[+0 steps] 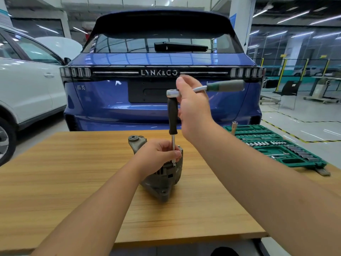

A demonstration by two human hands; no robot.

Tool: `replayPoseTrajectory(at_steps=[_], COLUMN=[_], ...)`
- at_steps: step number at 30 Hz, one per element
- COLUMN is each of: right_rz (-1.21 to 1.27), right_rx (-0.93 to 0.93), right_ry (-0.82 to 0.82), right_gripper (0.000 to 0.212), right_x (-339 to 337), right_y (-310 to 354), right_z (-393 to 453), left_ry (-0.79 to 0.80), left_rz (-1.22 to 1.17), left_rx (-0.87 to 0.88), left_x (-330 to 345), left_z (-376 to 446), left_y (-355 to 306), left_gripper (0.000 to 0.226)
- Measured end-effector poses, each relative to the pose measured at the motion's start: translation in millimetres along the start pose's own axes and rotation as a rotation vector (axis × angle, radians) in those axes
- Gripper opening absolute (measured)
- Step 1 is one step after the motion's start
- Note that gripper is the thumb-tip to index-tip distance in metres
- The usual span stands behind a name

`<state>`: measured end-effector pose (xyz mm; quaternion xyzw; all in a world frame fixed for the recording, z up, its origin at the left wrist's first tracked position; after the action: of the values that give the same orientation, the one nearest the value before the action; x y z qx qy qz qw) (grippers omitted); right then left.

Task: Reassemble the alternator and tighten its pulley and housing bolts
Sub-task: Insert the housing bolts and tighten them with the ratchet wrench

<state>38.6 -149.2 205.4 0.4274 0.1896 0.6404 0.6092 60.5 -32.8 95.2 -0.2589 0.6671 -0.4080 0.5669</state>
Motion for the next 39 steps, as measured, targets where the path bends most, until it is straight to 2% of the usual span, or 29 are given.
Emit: replayPoseTrajectory(at_steps=[2, 4, 6, 8, 15, 16, 18, 19, 21, 23, 25, 27, 30, 32, 34, 37, 39], right_rz=[-0.343, -0.685, -0.883, -0.945, -0.914, -0.981, -1.303, -1.469, -1.561, -1.346, -0.88, -0.395, 0.049, 0.166, 0.064, -0.42, -0.718], right_rx=[-0.387, -0.76, -0.946, -0.951, -0.862, -0.838, -0.747, -0.659, -0.398, -0.123, 0.194, 0.452, 0.535, 0.444, 0.141, -0.514, -0.845], right_ry=[0.175, 0.302, 0.348, 0.369, 0.398, 0.414, 0.461, 0.482, 0.514, 0.533, 0.461, 0.365, 0.162, -0.032, -0.086, 0.105, 0.211], right_gripper=[0.022, 0.025, 0.023, 0.022, 0.029, 0.031, 0.039, 0.042, 0.037, 0.021, 0.012, 0.014, 0.017, 0.01, 0.005, 0.012, 0.017], right_x=[0, 0, 2, 4, 4, 6, 14, 17, 21, 22, 18, 10, 0, -4, -6, -3, 2], right_y=[3, 3, 3, 6, 18, 22, 28, 32, 42, 49, 48, 37, 15, 2, -2, 3, 4], right_z=[-7, -13, -16, -15, -14, -13, -4, 3, 17, 26, 24, 17, 10, 7, 2, -10, -15], left_ry=[0.008, 0.017, 0.017, 0.012, 0.007, 0.004, -0.002, -0.002, 0.001, 0.001, 0.0, 0.0, 0.001, 0.005, 0.014, 0.027, 0.044], left_rz=[-0.001, -0.006, -0.006, 0.002, 0.017, 0.018, 0.014, 0.011, 0.009, 0.008, 0.001, -0.001, 0.004, 0.01, 0.013, 0.003, -0.006], left_rx=[0.012, 0.026, 0.04, 0.07, 0.089, 0.089, 0.086, 0.082, 0.077, 0.071, 0.061, 0.052, 0.032, 0.01, 0.002, 0.048, 0.089], left_x=[0, -1, -2, -2, 1, 1, 1, 0, 0, 0, 1, 0, 0, 1, 2, 0, -1], left_z=[-1, -2, -2, -2, -2, -2, -2, -2, -2, -2, -2, -2, -1, 1, 2, 1, -1], left_y=[-1, -1, -1, -1, -1, -1, 0, 1, 1, 1, 1, 0, 1, 2, 3, 2, 0], left_gripper=[0.007, 0.009, 0.012, 0.018, 0.021, 0.021, 0.018, 0.017, 0.016, 0.017, 0.018, 0.019, 0.016, 0.011, 0.01, 0.017, 0.022])
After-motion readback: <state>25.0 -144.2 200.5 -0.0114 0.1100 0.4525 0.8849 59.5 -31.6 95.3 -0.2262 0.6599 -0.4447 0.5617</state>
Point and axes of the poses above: each hand's wrist, its own z-axis towards the middle knuckle, its own x-axis out of the palm, y = z × x, the point moved 3 cm from there along z, towards the middle knuckle, and after that the axes turned 11 degrees about -x, right-handed, at the moved point
